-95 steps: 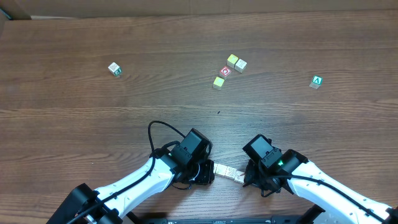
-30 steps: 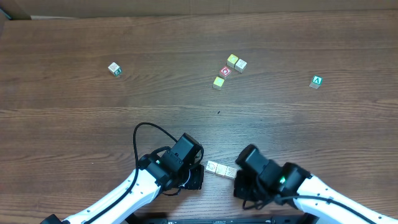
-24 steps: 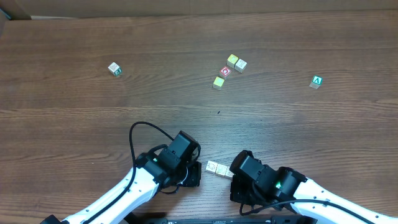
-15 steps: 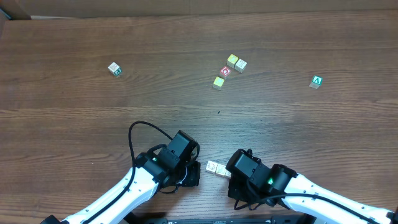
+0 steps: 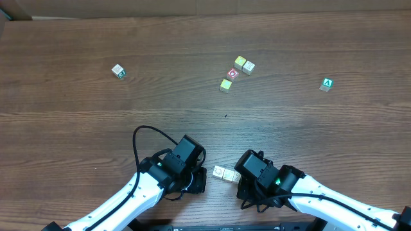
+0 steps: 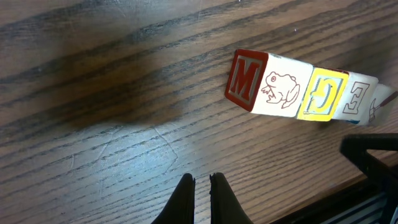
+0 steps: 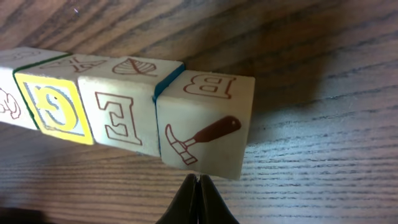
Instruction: Flip 4 blocks
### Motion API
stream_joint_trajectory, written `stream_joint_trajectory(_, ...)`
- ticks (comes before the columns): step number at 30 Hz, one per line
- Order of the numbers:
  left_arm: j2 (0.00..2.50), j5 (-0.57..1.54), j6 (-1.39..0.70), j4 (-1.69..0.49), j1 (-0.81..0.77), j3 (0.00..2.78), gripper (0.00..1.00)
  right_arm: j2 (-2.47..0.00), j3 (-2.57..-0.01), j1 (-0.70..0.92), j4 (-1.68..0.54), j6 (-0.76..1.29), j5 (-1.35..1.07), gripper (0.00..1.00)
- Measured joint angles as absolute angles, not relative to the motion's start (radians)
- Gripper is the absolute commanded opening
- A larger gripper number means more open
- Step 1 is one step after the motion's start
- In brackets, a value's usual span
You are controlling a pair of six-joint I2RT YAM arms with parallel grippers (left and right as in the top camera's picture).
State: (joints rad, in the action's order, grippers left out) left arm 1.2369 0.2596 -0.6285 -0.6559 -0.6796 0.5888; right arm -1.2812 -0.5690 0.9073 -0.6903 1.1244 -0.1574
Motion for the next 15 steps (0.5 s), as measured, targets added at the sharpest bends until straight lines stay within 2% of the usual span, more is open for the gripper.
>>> stream_joint_trajectory(15,1.237,0.26,-0.628,-0.659,-0.68,0.589,0.04,-1.281,-0.569,0.905,-0.686,1.124,-0.112,0.04)
